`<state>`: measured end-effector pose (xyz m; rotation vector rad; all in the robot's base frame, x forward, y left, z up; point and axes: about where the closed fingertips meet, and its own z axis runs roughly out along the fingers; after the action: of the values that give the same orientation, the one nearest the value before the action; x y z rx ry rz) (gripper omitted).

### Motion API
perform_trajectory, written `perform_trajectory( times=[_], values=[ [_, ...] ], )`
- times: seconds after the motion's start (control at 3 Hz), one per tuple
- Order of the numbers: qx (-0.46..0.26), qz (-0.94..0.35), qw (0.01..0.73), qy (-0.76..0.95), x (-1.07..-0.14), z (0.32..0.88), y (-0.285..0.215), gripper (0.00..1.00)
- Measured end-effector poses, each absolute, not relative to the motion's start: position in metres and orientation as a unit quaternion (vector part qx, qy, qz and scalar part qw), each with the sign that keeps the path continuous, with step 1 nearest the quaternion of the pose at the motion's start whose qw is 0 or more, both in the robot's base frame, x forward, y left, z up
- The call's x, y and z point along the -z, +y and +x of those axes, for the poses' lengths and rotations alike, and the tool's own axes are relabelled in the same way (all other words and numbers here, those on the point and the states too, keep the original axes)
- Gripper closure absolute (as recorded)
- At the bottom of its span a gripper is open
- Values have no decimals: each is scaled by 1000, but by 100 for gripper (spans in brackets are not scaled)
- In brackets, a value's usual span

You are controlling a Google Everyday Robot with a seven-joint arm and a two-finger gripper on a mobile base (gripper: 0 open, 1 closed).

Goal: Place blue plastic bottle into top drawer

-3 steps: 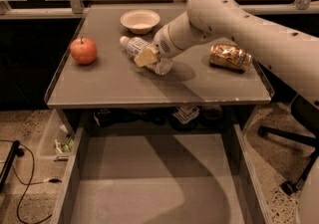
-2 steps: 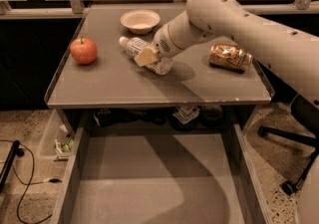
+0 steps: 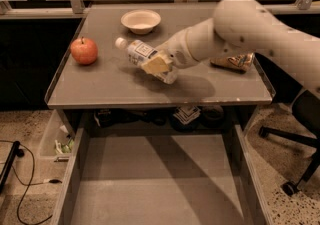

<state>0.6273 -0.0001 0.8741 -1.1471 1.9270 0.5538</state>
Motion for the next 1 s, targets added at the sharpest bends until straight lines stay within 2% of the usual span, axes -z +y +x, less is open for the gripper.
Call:
perform_trajectory(
  times=[0.33, 0.67, 1.0],
  values=[
    [-256, -477, 422, 727, -885, 571, -6, 100],
    [-272, -504, 421, 703, -874, 521, -50, 100],
    [-259, -531, 417, 690, -852, 477, -122, 100]
  ],
)
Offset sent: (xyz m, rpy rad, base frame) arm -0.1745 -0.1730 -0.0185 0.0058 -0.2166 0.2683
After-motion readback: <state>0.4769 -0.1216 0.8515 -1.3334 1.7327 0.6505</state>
